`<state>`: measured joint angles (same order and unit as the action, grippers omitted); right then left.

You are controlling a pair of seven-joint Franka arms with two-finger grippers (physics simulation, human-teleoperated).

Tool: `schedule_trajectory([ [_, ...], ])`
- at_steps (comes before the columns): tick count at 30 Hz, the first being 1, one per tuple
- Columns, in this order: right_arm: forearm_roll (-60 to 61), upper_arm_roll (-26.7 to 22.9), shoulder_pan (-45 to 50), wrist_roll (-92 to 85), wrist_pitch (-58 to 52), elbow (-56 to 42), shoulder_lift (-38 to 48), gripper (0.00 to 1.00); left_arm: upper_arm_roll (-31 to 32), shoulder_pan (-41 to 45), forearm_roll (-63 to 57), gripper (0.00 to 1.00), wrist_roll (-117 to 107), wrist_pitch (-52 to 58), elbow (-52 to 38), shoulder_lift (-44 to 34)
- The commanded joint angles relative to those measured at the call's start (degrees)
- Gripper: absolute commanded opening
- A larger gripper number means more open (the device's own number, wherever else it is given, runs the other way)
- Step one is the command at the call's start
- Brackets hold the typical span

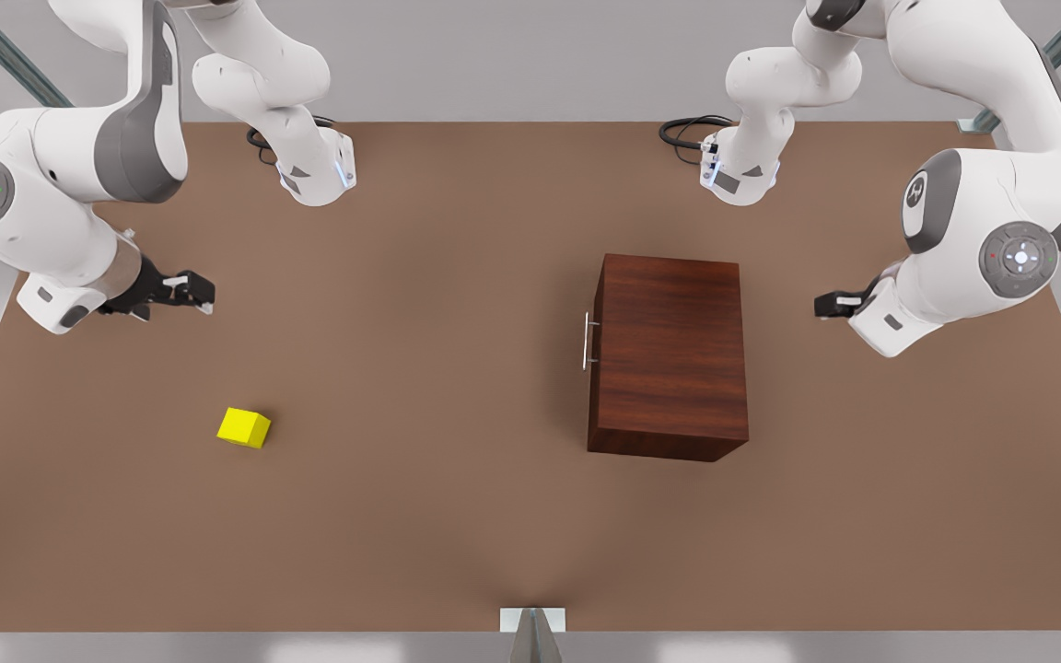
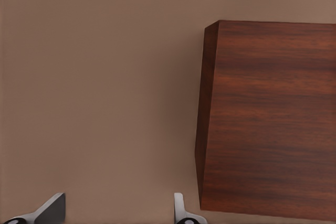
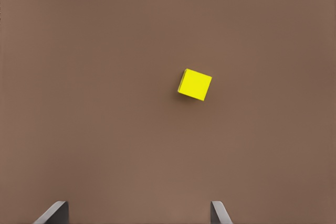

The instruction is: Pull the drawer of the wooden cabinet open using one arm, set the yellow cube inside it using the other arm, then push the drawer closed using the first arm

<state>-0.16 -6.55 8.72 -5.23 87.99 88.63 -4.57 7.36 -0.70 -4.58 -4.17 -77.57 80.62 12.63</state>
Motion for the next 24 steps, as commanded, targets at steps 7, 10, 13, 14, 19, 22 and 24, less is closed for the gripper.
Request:
schedule_trajectory([
  [7, 0.0, 0.0, -0.1, -2.1, 2.5, 0.2, -0.2, 1.0, 2.3, 19.3, 1.7, 1.0, -19.6, -11.7, -3.7, 8.9],
  [10, -0.1, 0.0, 0.0, -2.1, 2.5, 0.5, -0.3, 1.0, 2.2, 30.3, -6.2, 1.0, -29.7, -11.6, -12.9, 17.5],
  [13, -0.1, 0.0, 0.1, -2.5, 2.4, 0.5, -0.4, 1.0, 2.2, 36.5, -12.5, 1.0, -39.1, -11.6, -15.7, 21.2],
  [14, -0.1, 0.0, 0.1, -2.6, 2.4, 0.5, -0.4, 1.0, 2.1, 37.3, -13.4, 1.0, -42.1, -11.6, -17.5, 23.2],
  [19, -0.1, 0.0, 0.0, -2.8, 2.4, 0.5, -0.6, 1.0, 1.7, 41.8, -15.5, 1.0, -51.6, -11.2, -22.1, 28.4],
  [22, -0.1, 0.0, 0.0, -2.9, 2.4, 0.5, -0.7, 1.0, 0.6, 43.5, -15.5, 1.0, -58.1, -9.1, -22.0, 29.7],
  [24, -0.1, 0.0, 0.0, -2.9, 2.4, 0.5, -0.8, 1.0, 0.6, 43.4, -15.4, 1.0, -58.6, -9.4, -22.0, 31.5],
])
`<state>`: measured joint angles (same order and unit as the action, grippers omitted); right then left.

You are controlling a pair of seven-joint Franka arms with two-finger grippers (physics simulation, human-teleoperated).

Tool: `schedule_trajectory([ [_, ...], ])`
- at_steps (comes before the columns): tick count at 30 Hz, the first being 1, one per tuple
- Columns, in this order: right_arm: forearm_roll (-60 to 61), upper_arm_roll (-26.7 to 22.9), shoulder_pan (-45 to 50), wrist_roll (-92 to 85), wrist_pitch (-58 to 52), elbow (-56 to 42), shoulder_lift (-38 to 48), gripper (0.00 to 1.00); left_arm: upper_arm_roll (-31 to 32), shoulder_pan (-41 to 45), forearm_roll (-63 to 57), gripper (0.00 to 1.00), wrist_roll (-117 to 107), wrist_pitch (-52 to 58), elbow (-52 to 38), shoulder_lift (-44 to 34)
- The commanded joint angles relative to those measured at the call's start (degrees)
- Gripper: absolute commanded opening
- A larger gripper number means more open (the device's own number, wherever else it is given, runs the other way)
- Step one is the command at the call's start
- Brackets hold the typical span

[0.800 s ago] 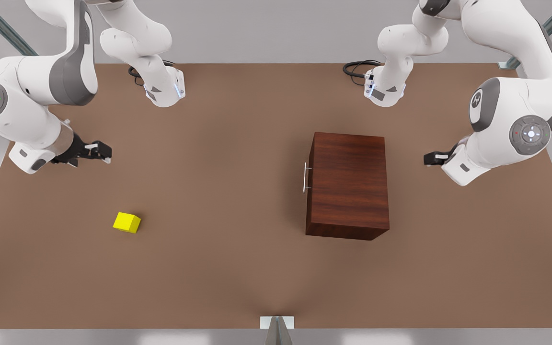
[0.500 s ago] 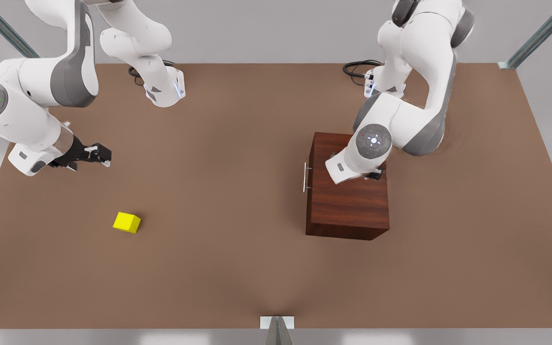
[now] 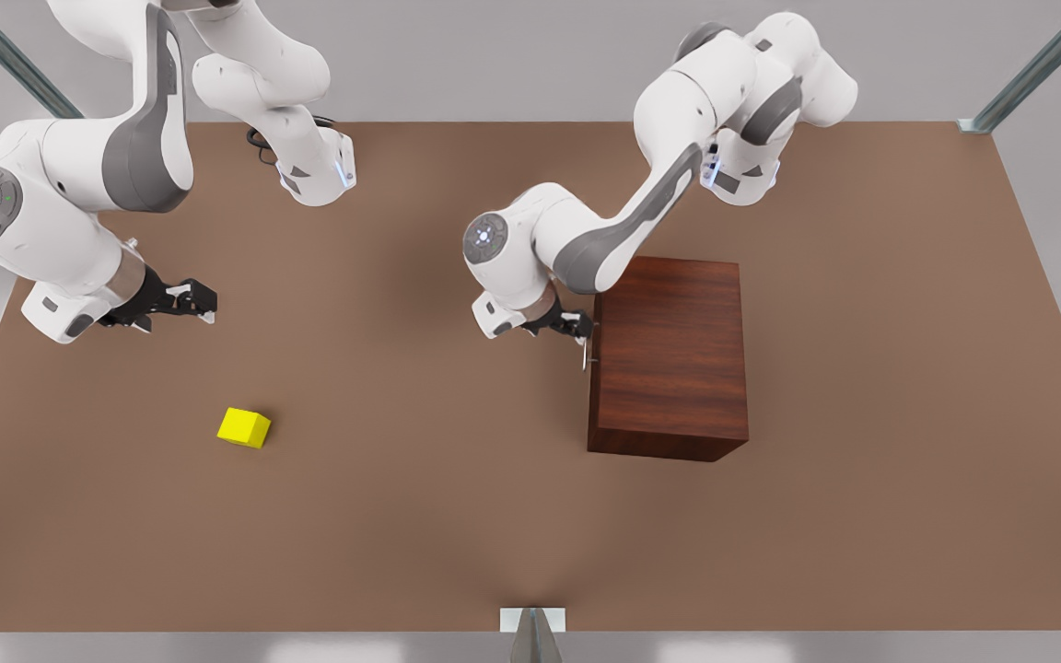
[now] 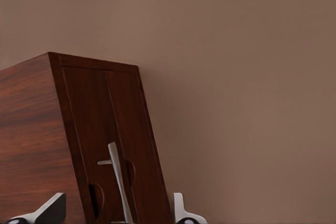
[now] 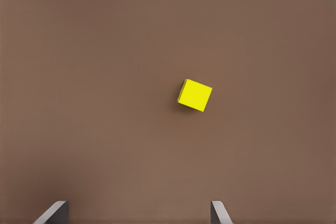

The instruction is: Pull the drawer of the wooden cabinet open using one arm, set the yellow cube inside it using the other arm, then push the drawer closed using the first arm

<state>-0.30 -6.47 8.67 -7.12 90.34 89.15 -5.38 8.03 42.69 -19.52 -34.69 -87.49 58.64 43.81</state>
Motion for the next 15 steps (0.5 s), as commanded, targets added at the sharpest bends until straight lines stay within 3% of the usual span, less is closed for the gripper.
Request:
schedule_trajectory([
  [1, 0.0, 0.0, 0.0, -1.0, 0.0, 0.0, 0.0, 1.0, 0.0, -0.1, -0.3, 1.0, -28.0, 0.1, -0.1, 0.7],
  [8, 0.0, 0.0, 0.0, -1.0, 0.0, 0.1, -0.1, 1.0, -0.1, -0.1, -0.2, 1.0, -27.8, 0.7, 0.5, 2.5],
  [10, 0.0, 0.0, 0.0, -1.0, 0.0, 0.1, -0.1, 1.0, -0.1, -0.2, -0.1, 0.94, -27.5, 0.2, 0.5, 3.0],
  [15, 0.0, 0.0, 0.0, -1.0, 0.0, 0.1, -0.2, 1.0, -0.1, -1.0, -0.2, 0.94, -27.4, 0.4, 0.8, 2.9],
])
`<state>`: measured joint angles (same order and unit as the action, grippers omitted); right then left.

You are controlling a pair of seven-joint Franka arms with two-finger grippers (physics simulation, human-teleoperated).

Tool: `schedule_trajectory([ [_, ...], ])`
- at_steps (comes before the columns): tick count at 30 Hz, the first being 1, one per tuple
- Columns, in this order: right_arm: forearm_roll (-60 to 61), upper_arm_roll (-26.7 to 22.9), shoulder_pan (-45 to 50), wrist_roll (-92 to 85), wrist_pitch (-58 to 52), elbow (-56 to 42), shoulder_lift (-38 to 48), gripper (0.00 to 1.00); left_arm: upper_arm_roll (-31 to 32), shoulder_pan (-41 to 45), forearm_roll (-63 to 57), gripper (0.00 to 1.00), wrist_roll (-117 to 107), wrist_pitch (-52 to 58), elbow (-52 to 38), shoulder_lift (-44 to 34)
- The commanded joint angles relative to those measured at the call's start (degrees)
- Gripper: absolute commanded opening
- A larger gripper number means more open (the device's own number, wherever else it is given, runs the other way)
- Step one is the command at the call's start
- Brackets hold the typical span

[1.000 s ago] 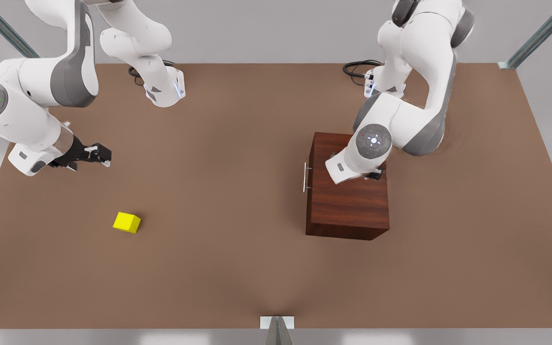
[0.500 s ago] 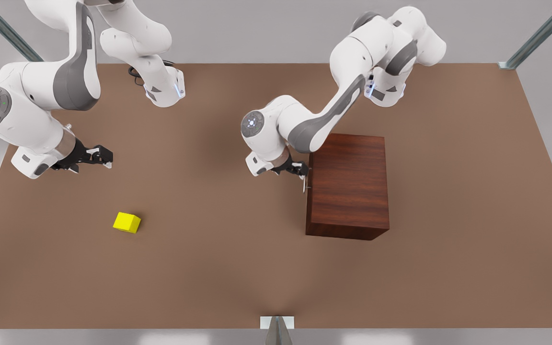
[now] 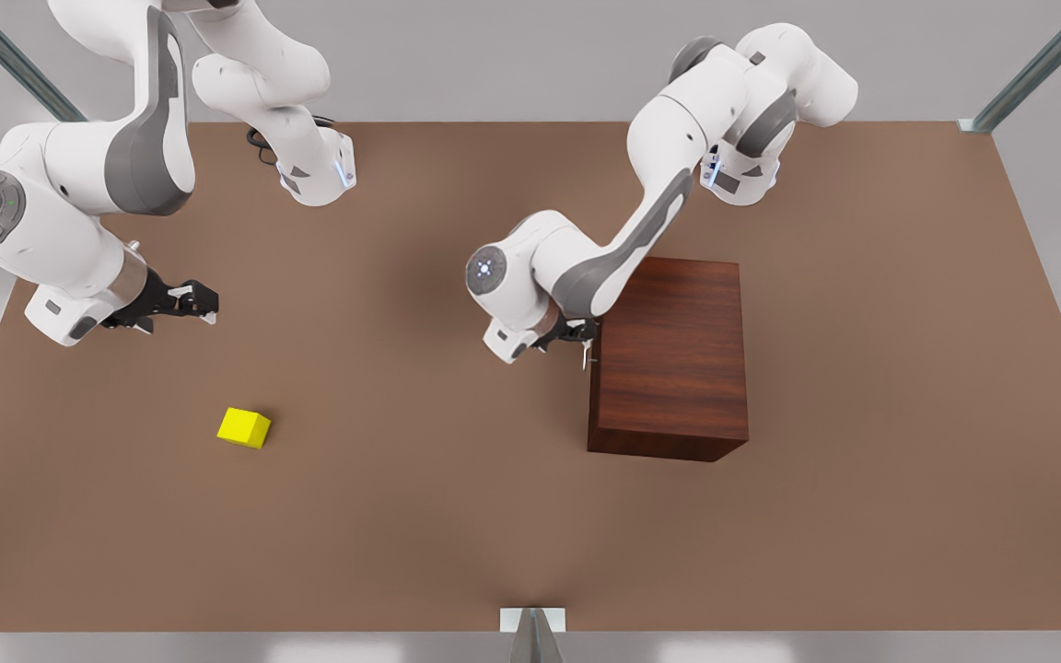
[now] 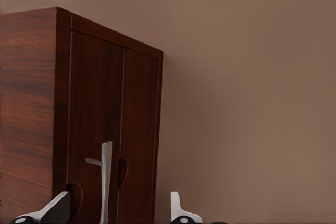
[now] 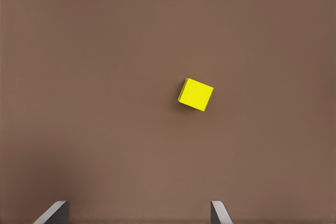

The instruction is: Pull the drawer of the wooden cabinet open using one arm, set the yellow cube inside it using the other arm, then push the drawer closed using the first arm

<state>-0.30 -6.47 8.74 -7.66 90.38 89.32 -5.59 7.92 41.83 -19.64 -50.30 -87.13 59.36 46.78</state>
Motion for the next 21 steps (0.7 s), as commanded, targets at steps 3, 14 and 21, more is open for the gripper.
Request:
schedule_trajectory([
  [3, 0.0, 0.0, 0.0, -0.4, 0.1, 0.0, 0.0, 1.0, 0.0, -0.3, -0.1, 0.94, -11.1, -0.1, 0.1, 0.4],
  [14, 0.0, 0.0, 0.0, -0.5, 0.1, 0.0, -0.3, 1.0, 0.1, -0.3, -0.1, 0.94, -11.1, -2.7, 0.0, 1.9],
  [21, 0.0, 0.0, 0.0, -0.5, 0.2, 0.0, -0.7, 1.0, 0.1, -0.3, 0.0, 0.94, -11.2, -3.9, 0.1, 2.5],
])
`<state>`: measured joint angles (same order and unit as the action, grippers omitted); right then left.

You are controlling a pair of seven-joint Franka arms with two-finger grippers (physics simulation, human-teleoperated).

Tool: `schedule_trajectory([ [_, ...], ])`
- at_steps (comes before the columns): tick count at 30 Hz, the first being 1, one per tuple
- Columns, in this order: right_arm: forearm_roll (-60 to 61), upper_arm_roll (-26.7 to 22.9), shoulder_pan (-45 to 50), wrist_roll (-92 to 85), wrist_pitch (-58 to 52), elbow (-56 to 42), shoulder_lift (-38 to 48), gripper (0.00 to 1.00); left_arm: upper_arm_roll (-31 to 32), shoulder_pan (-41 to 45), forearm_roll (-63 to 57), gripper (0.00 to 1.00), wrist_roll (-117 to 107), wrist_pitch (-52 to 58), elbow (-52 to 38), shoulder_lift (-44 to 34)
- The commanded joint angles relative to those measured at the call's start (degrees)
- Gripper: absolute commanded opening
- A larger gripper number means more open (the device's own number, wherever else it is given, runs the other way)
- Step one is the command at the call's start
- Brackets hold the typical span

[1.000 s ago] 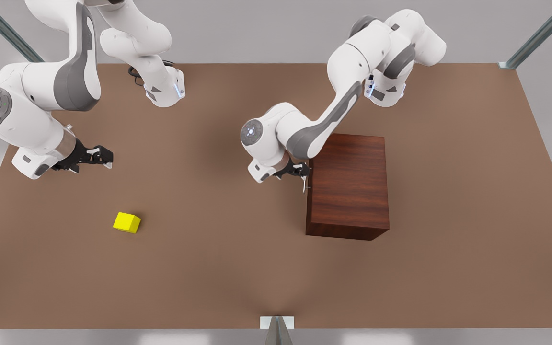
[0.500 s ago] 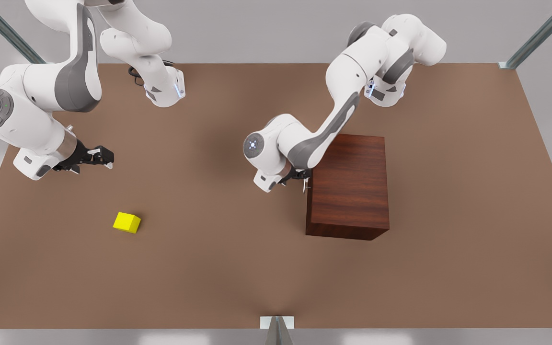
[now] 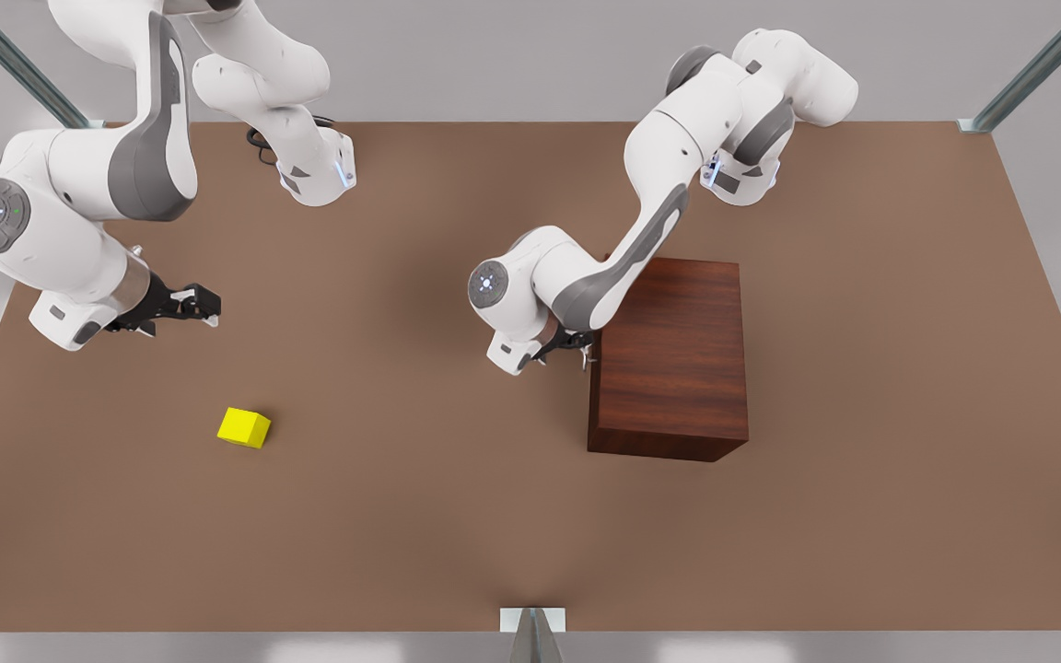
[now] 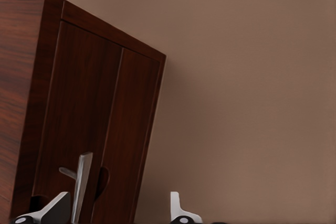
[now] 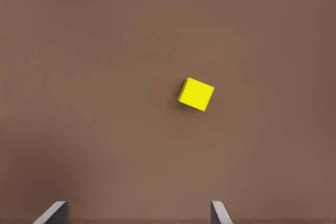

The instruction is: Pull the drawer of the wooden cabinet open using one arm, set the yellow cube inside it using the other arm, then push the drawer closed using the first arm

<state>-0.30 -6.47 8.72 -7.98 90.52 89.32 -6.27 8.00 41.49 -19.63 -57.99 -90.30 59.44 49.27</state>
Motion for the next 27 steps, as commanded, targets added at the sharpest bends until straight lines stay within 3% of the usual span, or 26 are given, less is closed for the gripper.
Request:
schedule_trajectory([
  [1, 0.0, 0.0, 0.0, -0.3, 0.0, 0.0, 0.0, 1.0, 0.0, 0.0, 0.0, 0.94, -3.4, -0.4, 0.0, 0.0],
  [20, 0.0, 0.0, -0.4, -1.4, 0.2, 0.0, -0.5, 1.0, 0.4, -0.4, 2.9, 0.94, -1.2, 1.3, 0.9, 0.8],
  [21, 0.0, 0.0, -0.4, -1.4, 0.2, 0.0, -0.5, 1.0, 0.4, -0.4, 2.9, 0.85, -1.2, 1.3, 0.9, 0.9],
  [22, 0.0, 0.0, -0.4, -1.4, 0.2, 0.0, -0.5, 1.0, 0.4, -0.4, 2.9, 0.84, -1.2, 1.3, 0.9, 0.9],
  [27, 0.0, 0.0, -0.4, -1.5, 0.3, 0.0, -0.6, 1.0, 0.8, -0.4, 2.9, 0.87, -1.2, 2.1, 0.6, 0.5],
])
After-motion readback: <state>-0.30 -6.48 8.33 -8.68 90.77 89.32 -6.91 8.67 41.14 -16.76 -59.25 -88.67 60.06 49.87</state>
